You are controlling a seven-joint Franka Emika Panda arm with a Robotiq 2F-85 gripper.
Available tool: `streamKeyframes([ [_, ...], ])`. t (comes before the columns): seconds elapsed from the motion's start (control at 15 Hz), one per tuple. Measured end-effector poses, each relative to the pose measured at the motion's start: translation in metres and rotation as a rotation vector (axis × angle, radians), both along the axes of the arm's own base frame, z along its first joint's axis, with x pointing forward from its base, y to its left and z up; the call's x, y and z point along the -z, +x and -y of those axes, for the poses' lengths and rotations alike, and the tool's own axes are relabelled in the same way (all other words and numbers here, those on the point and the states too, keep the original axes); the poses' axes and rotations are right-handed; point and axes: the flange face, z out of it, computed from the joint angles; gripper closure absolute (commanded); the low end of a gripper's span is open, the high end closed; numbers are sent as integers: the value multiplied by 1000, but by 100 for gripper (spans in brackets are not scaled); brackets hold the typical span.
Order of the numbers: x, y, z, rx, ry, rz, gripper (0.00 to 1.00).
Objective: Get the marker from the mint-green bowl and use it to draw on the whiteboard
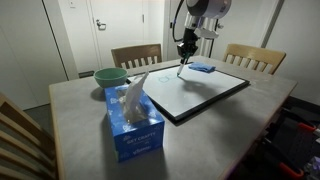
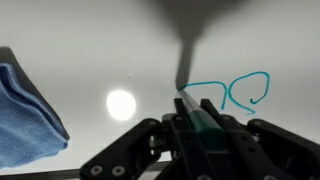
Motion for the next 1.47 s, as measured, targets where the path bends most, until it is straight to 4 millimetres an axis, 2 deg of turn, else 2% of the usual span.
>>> streamKeyframes([
  [0.8,1,27,-11,-35,-2,33,95],
  [1.47,1,32,-15,-48,5,41,95],
])
